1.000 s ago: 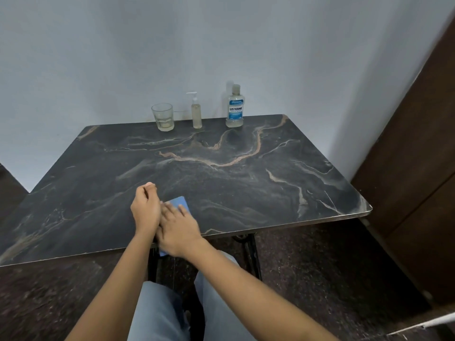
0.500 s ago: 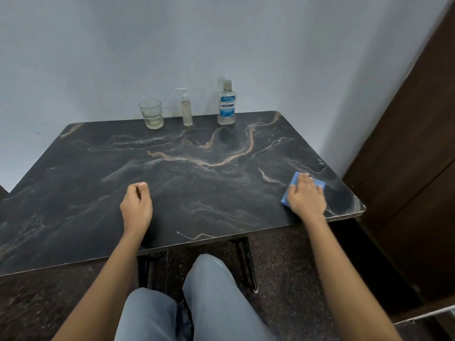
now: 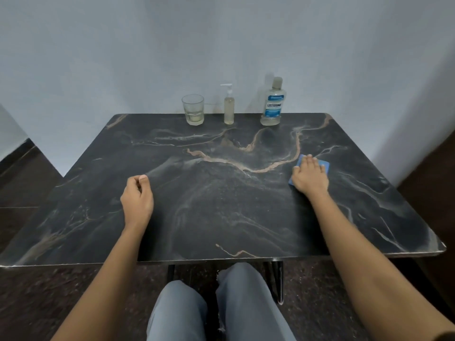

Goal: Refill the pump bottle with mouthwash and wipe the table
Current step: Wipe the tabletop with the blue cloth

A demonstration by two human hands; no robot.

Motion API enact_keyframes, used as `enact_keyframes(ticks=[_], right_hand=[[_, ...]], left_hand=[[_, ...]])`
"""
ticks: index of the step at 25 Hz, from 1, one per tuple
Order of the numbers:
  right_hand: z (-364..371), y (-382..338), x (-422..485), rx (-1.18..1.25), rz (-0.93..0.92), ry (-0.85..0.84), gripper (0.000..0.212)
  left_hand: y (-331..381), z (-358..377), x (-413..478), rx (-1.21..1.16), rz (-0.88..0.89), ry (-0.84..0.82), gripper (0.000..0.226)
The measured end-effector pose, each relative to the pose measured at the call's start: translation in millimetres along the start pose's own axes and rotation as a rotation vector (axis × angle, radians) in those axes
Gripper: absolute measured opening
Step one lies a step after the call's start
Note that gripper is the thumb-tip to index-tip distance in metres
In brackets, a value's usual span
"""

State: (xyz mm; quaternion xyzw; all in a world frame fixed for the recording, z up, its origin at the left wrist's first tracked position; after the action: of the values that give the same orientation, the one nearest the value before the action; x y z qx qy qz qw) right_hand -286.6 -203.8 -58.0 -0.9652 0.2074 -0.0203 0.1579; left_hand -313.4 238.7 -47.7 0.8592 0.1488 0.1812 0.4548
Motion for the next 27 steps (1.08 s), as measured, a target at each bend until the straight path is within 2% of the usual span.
enact_keyframes(ticks=[5, 10, 13, 16, 19, 22, 24, 27], right_hand=[[59.9, -164.1, -13.4, 0.013, -0.350, -0.107, 0.058], [107.3, -287.6, -93.0, 0.016, -0.676, -0.215, 0.058], [122.2, -326.3, -164.6, 0.019, -0.888, -0.278, 0.058], [122.6, -317.5, -219.2, 0.051, -1.037, -0.308, 0.056], [109.4, -264.8, -238.8, 0.082, -1.004, -0.285, 0.056], [84.6, -193.6, -223.4, 0.066, -0.827, -0.189, 0.068], [69.8, -147.5, -192.8, -0.001, -0.693, -0.181, 0.079], [46.4, -105.2, -132.7, -0.038, -0.486, -0.123, 0.076]], left_hand=[[-26.9, -28.1, 21.5, 0.023, -0.040, 0.065, 0.035], [-43.8, -46.3, 27.5, 0.028, -0.076, 0.096, 0.035], [-52.0, -52.4, 29.6, -0.007, -0.106, 0.126, 0.036], [-49.2, -48.1, 27.7, -0.023, -0.109, 0.130, 0.036], [-46.6, -42.8, 22.6, -0.003, -0.082, 0.109, 0.034], [-46.1, -41.2, 22.6, 0.009, -0.062, 0.070, 0.036], [-46.3, -41.0, 27.0, 0.029, -0.053, 0.060, 0.035], [-47.2, -40.6, 38.5, 0.052, -0.033, 0.052, 0.034]])
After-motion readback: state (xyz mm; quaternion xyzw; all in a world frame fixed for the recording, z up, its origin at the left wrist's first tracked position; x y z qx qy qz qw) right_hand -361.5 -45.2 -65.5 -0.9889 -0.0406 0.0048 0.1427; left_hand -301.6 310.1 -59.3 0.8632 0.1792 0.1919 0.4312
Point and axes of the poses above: each hand's wrist, its own x-axis towards the middle knuckle, its own z-axis out of the palm, y = z × x, the point moved 4 cm from there along x, towards the middle knuckle, and after that the axes turned 6 degrees about x, right-handed, at the moved point
